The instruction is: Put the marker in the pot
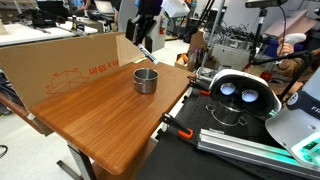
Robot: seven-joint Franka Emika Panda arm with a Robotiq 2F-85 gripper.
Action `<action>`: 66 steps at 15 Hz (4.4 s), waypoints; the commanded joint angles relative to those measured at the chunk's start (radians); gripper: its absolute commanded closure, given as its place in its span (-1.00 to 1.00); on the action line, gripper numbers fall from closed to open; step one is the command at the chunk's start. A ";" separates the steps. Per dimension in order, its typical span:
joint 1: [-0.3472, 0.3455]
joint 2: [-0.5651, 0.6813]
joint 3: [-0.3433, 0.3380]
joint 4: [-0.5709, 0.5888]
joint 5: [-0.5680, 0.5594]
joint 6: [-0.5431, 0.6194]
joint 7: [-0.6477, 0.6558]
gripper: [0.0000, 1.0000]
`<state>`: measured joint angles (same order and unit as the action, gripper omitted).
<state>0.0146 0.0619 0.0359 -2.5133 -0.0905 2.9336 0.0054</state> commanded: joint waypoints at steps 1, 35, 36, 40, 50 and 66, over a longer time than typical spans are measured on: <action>0.000 0.028 -0.013 -0.013 -0.039 0.091 0.017 0.88; 0.370 0.314 -0.378 0.165 -0.476 0.123 0.455 0.02; 0.379 0.320 -0.383 0.168 -0.472 0.121 0.456 0.01; 0.382 0.331 -0.377 0.174 -0.455 0.113 0.452 -0.55; 0.332 0.232 -0.300 0.119 -0.375 -0.047 0.407 -1.00; 0.120 -0.181 -0.043 0.014 -0.212 -0.477 0.240 -1.00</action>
<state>0.1918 -0.1191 -0.0653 -2.4995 -0.3143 2.4564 0.2539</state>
